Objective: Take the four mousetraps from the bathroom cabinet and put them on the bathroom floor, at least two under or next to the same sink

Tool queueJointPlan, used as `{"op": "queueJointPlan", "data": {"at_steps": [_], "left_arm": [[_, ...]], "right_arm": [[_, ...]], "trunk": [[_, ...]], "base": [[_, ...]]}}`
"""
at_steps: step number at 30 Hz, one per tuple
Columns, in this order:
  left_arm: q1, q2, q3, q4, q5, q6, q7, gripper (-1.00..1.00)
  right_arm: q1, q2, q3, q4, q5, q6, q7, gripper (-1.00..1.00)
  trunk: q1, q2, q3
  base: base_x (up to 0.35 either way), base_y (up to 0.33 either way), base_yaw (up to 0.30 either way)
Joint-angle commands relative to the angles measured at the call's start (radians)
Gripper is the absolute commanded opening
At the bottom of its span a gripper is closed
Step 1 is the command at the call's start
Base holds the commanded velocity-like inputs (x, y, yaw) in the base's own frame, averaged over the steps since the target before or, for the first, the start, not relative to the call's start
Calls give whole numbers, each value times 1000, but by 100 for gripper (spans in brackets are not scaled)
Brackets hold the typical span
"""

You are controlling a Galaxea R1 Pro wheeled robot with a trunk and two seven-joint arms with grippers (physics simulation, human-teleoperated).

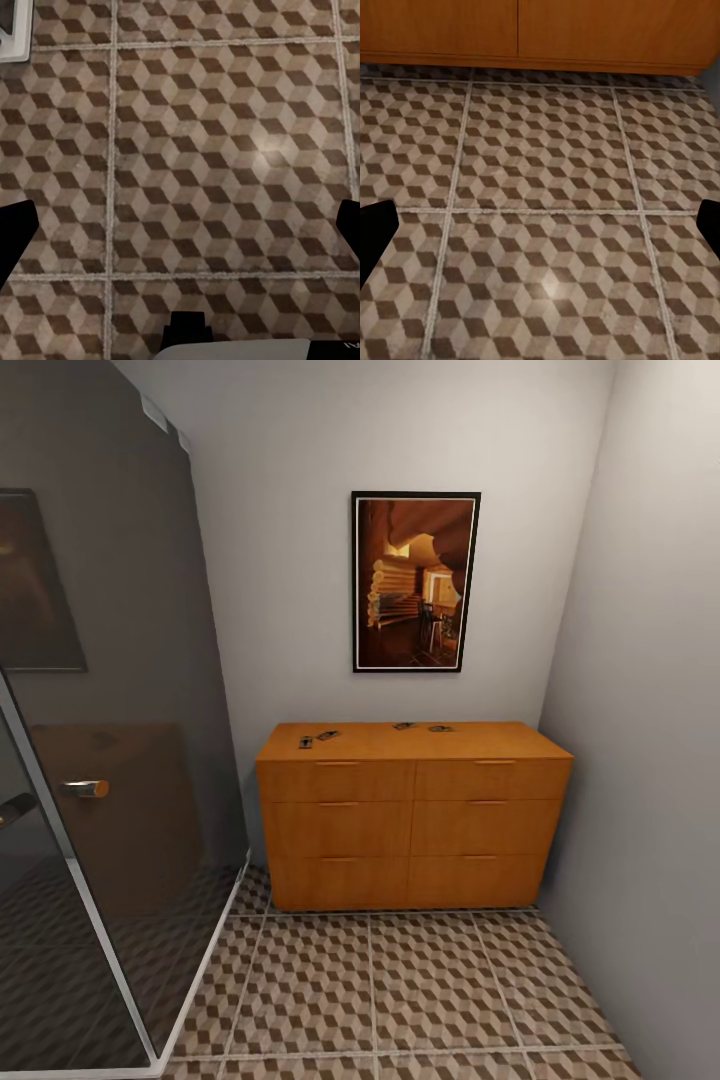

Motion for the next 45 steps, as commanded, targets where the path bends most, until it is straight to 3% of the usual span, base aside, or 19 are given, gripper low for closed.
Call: {"op": "queueJointPlan", "data": {"at_steps": [1, 45], "left_arm": [[0, 0, 1, -1, 0, -2, 0, 100], [0, -2, 1, 5, -2, -1, 0, 100]], "right_arm": [[-1, 0, 1, 1, 7, -2, -7, 100], [-1, -3, -6, 0, 7, -2, -8, 100]], "trunk": [[0, 0, -1], [0, 0, -1]], "base": [[0, 0, 0], [0, 0, 0]]}}
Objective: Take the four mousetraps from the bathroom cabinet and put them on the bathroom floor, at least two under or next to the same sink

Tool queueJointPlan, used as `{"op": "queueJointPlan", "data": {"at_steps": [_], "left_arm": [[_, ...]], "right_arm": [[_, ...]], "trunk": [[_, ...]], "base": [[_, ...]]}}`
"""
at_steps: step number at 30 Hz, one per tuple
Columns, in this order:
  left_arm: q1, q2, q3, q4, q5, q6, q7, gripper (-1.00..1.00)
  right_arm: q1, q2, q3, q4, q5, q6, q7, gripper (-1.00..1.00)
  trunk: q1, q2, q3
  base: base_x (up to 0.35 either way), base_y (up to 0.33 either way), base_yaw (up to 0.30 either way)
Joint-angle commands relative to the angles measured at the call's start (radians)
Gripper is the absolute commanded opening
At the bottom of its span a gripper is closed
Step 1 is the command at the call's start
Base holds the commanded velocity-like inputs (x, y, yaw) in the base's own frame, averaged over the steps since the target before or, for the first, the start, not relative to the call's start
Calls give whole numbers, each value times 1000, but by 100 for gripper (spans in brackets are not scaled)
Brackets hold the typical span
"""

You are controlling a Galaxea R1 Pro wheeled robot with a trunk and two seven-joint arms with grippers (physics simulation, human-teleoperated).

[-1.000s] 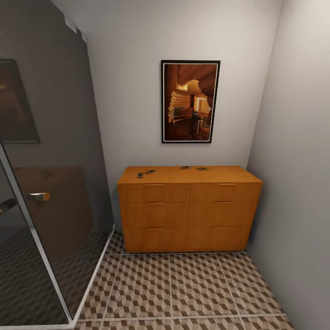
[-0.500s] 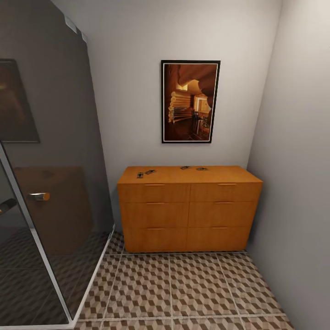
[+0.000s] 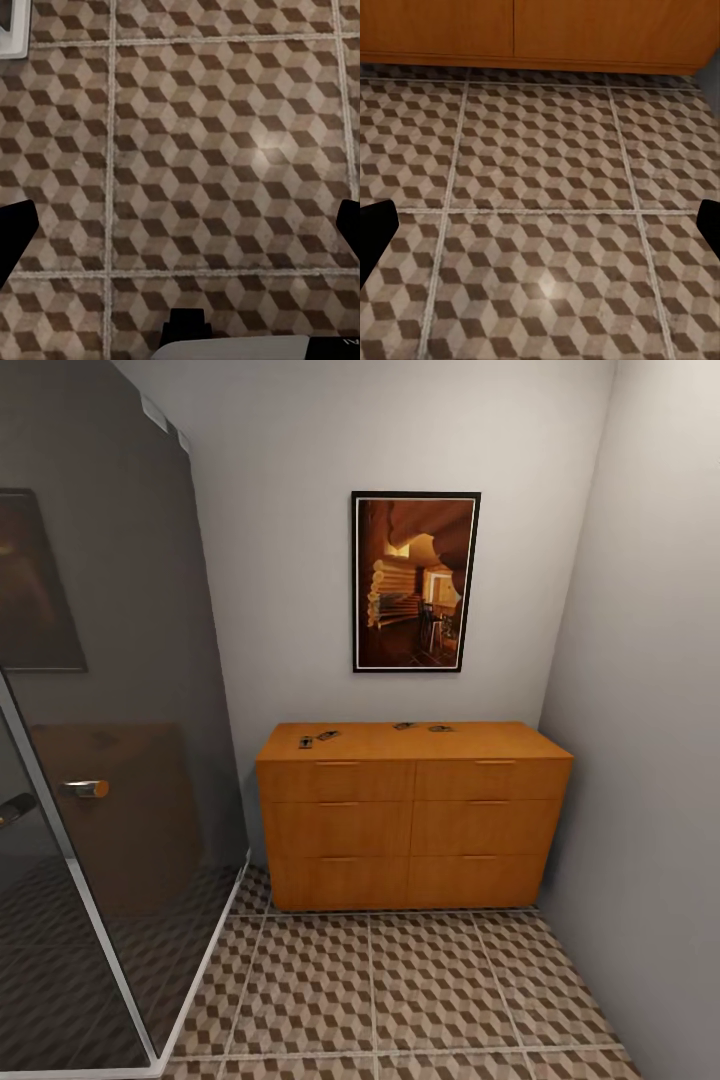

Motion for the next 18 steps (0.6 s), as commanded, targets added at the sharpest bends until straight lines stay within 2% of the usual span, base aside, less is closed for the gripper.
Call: {"op": "queueJointPlan", "data": {"at_steps": [1, 6, 12, 18], "left_arm": [[0, 0, 1, -1, 0, -2, 0, 100], [1, -2, 0, 0, -1, -2, 0, 100], [1, -4, -1, -1, -1, -2, 0, 100], [0, -4, -1, -1, -1, -2, 0, 100]], "right_arm": [[-1, 0, 0, 0, 7, -2, -7, 100], [-1, -2, -3, -31, 8, 0, -17, 100], [-1, -4, -4, -188, 8, 33, -84, 100], [-1, -5, -4, -351, 8, 176, -112, 100]], "trunk": [[0, 0, -1], [0, 0, -1], [0, 0, -1], [0, 0, -1]], "base": [[0, 0, 0], [0, 0, 0], [0, 0, 0], [0, 0, 0]]}}
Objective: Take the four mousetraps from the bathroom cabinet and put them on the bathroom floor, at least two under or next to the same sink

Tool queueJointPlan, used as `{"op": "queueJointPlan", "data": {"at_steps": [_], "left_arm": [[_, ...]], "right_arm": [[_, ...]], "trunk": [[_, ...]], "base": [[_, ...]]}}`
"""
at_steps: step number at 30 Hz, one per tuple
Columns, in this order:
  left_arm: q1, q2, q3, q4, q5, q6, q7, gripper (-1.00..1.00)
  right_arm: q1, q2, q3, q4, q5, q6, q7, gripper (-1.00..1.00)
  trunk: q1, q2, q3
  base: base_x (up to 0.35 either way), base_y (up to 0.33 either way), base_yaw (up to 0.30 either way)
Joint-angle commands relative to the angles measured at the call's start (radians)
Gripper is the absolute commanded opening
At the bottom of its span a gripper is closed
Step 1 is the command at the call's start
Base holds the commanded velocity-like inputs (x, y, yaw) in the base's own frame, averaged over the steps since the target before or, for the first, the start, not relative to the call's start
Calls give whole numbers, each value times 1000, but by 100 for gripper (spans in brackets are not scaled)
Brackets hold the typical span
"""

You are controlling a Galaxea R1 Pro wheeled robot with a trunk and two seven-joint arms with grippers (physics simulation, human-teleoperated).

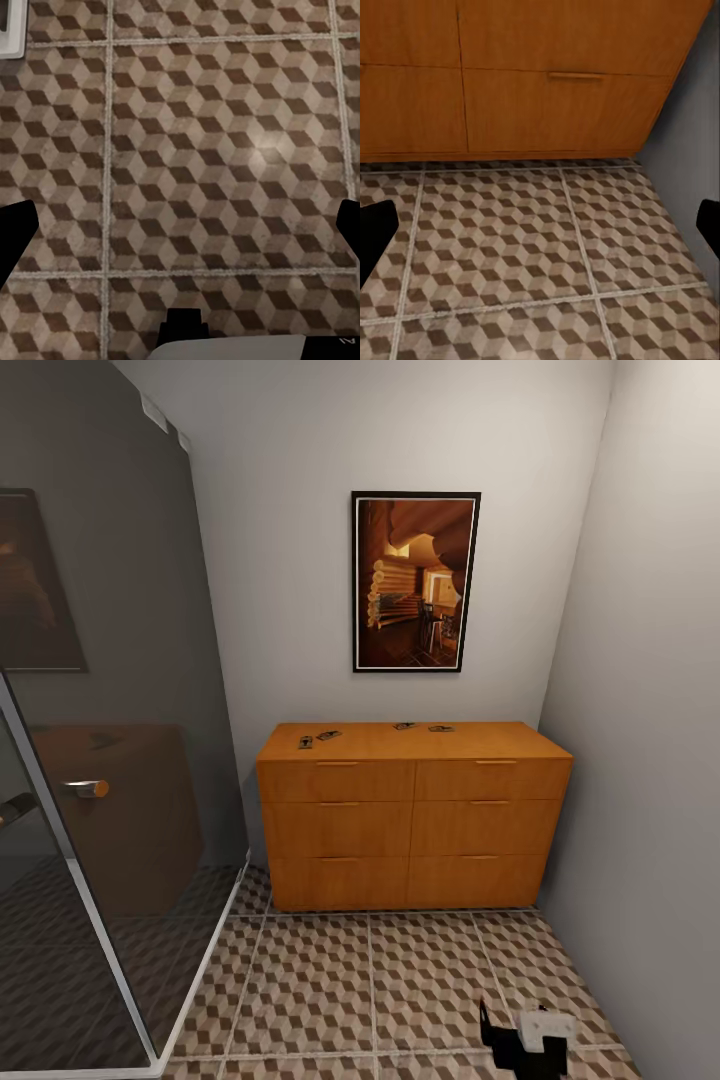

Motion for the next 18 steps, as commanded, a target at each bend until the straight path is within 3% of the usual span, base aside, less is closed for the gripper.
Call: {"op": "queueJointPlan", "data": {"at_steps": [1, 12, 18], "left_arm": [[0, 0, 0, -1, 0, -2, 0, 100], [0, 0, -1, -1, 0, -1, 0, 100], [0, 0, -1, -2, 0, -1, 0, 100]], "right_arm": [[0, 0, 0, -26, 7, 25, -6, 100], [0, -34, 0, -367, 7, 326, -10, 100], [-5, -42, 0, -471, 7, 430, -11, 100]], "trunk": [[0, 0, -1], [0, 0, -1], [0, 0, -1]], "base": [[0, 0, 0], [0, 0, 0], [11, 0, 0]]}}
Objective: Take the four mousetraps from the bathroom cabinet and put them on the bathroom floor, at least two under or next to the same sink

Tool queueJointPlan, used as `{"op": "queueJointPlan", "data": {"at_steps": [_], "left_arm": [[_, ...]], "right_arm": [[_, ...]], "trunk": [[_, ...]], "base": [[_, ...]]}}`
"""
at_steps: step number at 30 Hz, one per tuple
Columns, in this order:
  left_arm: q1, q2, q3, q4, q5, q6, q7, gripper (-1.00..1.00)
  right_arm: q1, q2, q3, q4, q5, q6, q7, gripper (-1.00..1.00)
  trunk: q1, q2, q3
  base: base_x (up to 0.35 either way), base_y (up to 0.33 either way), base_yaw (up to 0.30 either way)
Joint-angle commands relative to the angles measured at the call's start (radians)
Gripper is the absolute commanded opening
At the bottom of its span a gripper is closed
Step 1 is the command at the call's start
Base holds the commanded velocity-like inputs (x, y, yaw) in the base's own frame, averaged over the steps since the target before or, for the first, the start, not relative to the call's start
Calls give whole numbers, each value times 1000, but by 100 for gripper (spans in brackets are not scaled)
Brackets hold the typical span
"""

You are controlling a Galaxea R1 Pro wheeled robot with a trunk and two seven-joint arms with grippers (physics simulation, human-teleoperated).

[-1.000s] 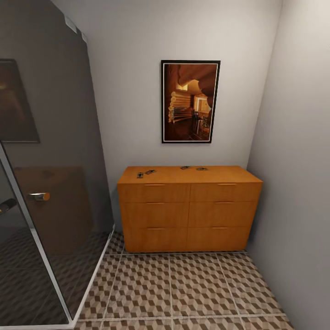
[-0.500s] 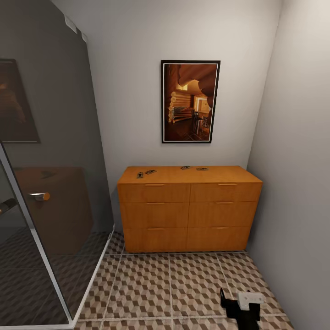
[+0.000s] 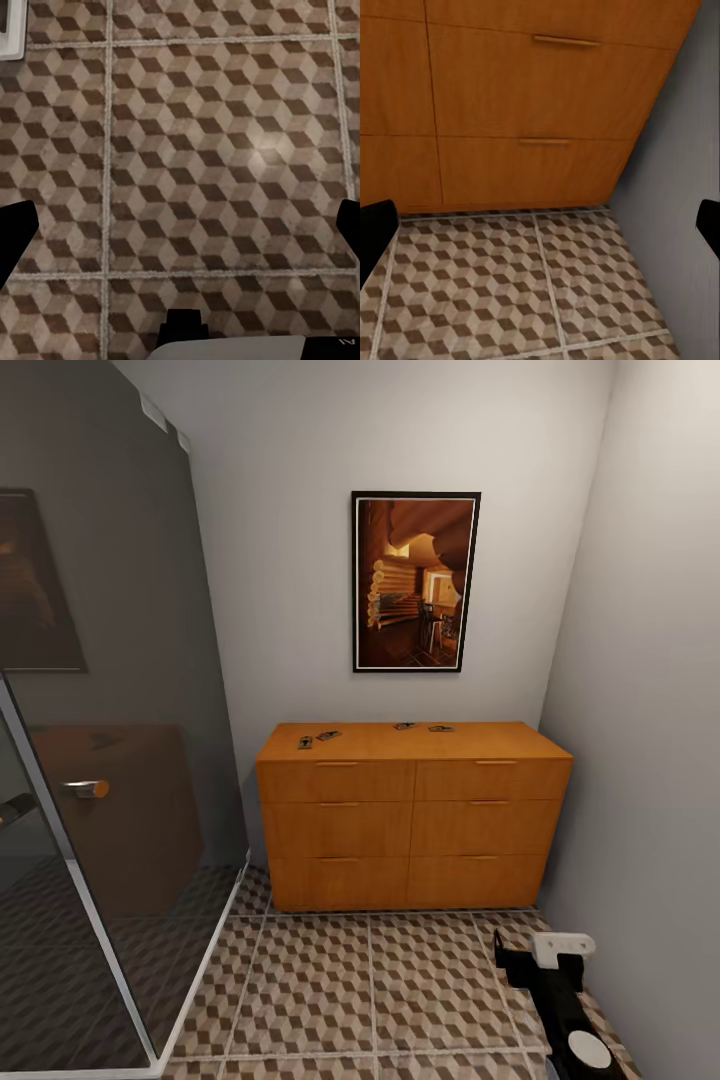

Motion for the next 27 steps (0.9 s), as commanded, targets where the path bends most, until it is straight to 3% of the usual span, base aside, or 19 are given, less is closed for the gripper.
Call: {"op": "queueJointPlan", "data": {"at_steps": [1, 10, 27], "left_arm": [[0, 0, 1, -1, 0, -1, 0, 100], [1, -13, 1, 0, -1, -1, 0, 100], [0, -14, 1, 0, -2, -1, 0, 100]], "right_arm": [[-4, -1, 1, -10, 7, 17, -3, 100], [-65, -7, 1, -40, 7, 117, -2, 100], [-131, -9, 1, -41, 21, 187, 4, 100]], "trunk": [[0, -1, -1], [0, -1, -1], [0, -1, -1]], "base": [[74, 0, 0], [264, 0, 0], [340, -4, 0]]}}
